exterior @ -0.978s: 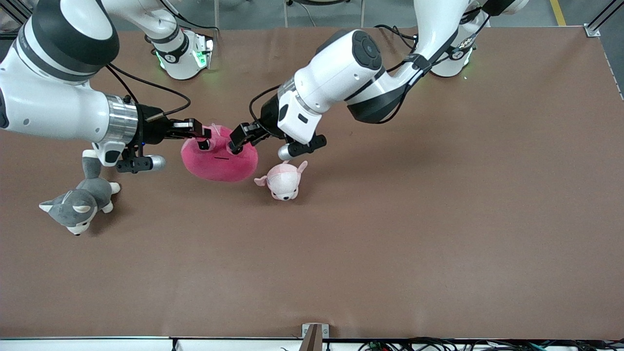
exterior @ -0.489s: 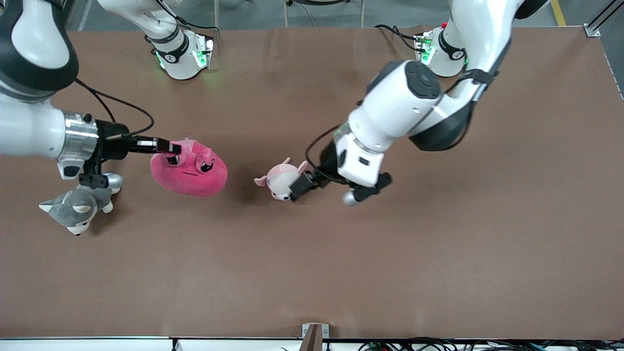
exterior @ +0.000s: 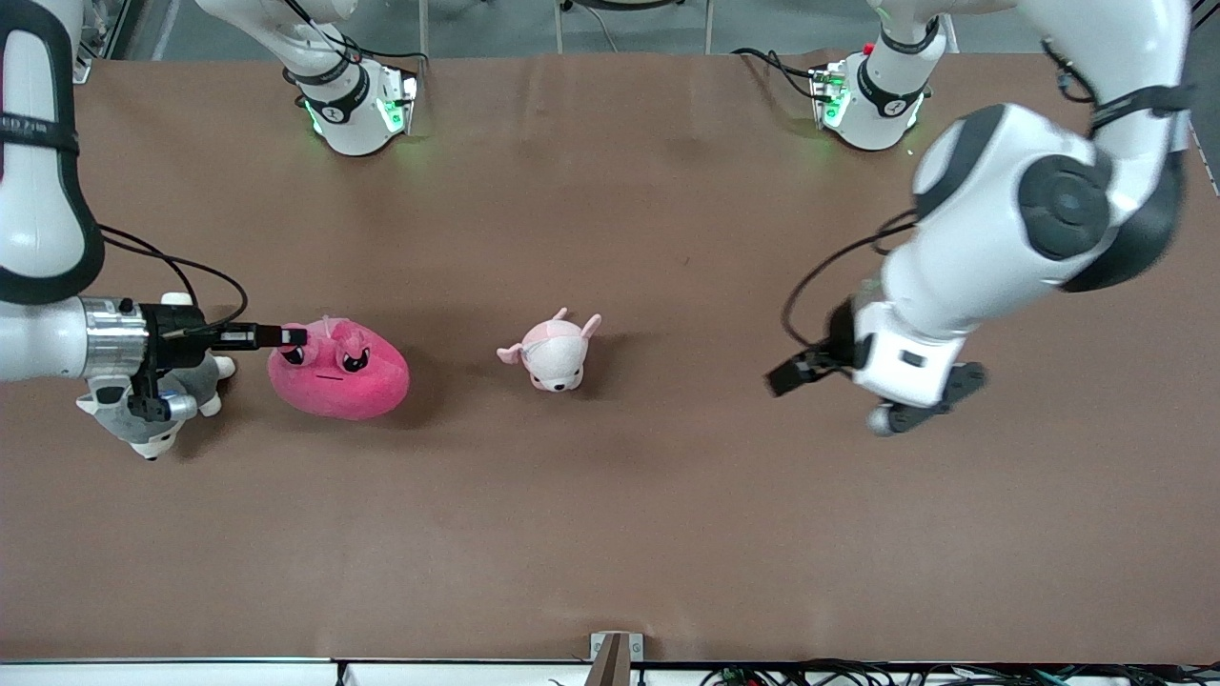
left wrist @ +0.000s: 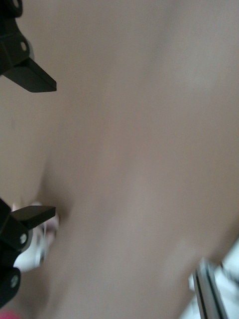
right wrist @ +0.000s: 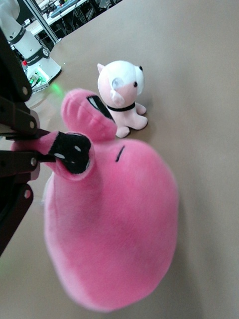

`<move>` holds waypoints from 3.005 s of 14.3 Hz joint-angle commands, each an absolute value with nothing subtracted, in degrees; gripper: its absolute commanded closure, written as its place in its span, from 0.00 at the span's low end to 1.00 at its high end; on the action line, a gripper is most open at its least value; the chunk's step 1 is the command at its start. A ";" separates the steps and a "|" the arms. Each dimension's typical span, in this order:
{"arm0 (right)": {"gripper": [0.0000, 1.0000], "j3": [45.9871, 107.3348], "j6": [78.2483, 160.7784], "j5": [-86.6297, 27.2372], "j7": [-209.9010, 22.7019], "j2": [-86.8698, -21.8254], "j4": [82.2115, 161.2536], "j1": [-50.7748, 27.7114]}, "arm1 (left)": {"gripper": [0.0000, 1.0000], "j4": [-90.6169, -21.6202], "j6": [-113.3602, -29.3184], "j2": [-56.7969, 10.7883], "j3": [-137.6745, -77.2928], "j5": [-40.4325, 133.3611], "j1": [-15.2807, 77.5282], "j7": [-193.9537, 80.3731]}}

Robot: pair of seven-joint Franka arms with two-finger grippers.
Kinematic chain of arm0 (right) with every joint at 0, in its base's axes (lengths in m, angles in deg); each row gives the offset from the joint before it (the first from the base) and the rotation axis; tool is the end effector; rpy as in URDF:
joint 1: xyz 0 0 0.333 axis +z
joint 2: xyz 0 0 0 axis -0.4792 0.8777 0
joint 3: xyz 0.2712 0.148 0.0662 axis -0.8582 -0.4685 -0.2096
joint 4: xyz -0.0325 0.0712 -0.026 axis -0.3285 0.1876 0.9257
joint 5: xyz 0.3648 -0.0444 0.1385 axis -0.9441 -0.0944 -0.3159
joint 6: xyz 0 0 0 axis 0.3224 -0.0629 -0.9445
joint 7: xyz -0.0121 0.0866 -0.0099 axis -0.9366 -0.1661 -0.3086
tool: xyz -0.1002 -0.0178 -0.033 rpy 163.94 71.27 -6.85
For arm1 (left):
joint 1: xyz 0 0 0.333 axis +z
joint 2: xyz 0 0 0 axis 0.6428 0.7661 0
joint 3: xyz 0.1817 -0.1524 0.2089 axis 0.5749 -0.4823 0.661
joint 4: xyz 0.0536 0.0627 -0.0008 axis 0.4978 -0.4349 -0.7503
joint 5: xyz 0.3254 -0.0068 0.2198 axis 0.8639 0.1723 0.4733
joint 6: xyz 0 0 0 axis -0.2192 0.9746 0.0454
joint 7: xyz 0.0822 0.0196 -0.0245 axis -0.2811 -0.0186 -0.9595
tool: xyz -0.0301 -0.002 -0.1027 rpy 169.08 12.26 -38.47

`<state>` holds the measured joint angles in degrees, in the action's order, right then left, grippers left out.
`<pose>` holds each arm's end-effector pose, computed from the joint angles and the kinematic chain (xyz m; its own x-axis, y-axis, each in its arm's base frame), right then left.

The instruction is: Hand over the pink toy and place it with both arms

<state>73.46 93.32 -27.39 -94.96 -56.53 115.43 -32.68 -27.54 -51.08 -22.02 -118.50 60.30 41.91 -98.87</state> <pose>0.6227 -0.0042 0.4004 0.9346 -0.0052 -0.3555 -0.2141 -0.8065 -0.5511 0.6428 -0.2375 0.5312 0.9155 0.3949 -0.0773 0.4017 -0.9082 0.1179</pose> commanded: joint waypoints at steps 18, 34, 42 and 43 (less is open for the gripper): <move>0.98 72.44 90.73 -28.71 -114.85 -47.93 113.15 -36.01 | 0.00 -43.68 -39.69 -51.44 -95.40 55.46 40.17 -58.95; 0.00 73.32 86.42 -18.27 -107.47 -50.55 100.41 -35.31 | 0.00 -43.59 -39.87 -50.82 -95.22 56.16 40.44 -58.60; 0.00 73.15 87.13 1.23 -98.96 -60.31 96.72 -31.90 | 0.00 -43.59 -39.87 -50.21 -95.22 56.16 40.35 -58.60; 0.00 73.15 87.13 3.26 -96.42 -61.54 96.45 -30.75 | 0.00 -43.51 -39.87 -50.29 -95.31 56.16 40.35 -58.60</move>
<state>73.35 86.95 -1.38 -101.11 -58.71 96.66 -33.29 -43.31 -39.68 -50.07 -95.41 56.12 40.29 -60.19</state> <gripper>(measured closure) 0.000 0.000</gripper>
